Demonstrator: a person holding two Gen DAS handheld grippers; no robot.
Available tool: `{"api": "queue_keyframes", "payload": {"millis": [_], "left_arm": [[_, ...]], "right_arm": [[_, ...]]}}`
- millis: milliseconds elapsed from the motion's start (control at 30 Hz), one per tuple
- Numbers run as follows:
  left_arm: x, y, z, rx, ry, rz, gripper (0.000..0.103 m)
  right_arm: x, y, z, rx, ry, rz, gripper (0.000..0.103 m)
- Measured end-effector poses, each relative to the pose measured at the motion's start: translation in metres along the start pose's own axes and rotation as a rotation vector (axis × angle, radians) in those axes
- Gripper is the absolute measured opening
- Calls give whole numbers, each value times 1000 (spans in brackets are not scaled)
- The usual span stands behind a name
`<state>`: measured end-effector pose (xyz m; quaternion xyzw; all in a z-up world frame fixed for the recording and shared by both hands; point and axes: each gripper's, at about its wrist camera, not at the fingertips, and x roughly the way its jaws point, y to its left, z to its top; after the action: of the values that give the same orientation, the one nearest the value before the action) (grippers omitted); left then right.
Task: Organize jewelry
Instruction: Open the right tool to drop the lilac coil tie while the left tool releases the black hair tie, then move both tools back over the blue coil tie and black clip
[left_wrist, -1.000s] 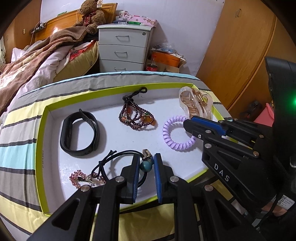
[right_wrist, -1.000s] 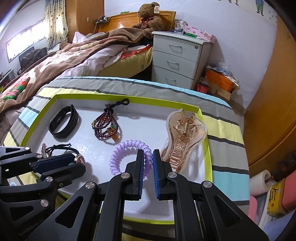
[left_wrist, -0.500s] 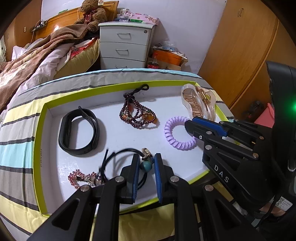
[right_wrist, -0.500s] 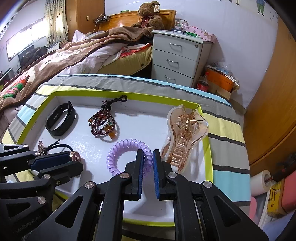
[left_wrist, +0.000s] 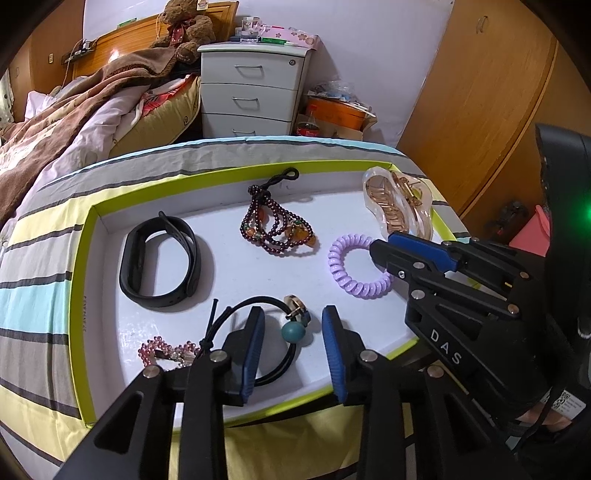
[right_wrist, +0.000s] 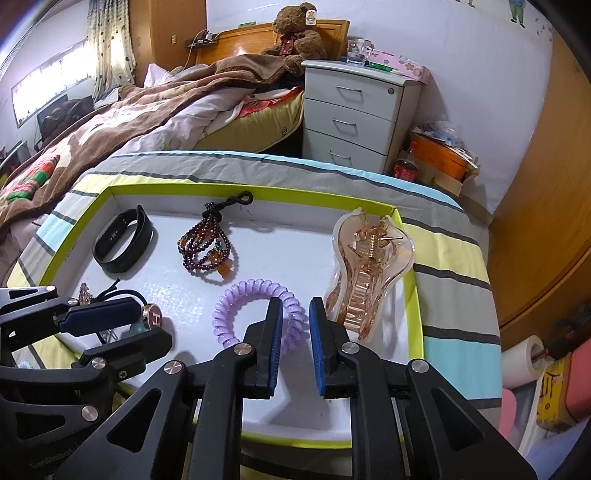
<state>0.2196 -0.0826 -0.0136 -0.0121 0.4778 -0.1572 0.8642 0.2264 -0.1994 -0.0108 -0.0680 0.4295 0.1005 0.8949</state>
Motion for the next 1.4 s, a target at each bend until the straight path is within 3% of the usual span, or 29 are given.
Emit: {"api": "queue_keyframes", "payload": {"millis": [133, 667, 1033, 1400], "left_arm": [[-2, 0, -1, 0, -3, 0, 39], [-30, -3, -7, 3, -46, 11, 46], [-79, 3, -29, 4, -126, 27, 50], [-120, 27, -66, -33, -173, 39, 53]], "right_arm": [[-4, 0, 0, 11, -11, 15, 35], [-40, -3, -4, 62, -89, 32, 36], [-86, 10, -18, 82, -171, 57, 36], [-113, 32, -48, 68, -197, 93, 36]]}}
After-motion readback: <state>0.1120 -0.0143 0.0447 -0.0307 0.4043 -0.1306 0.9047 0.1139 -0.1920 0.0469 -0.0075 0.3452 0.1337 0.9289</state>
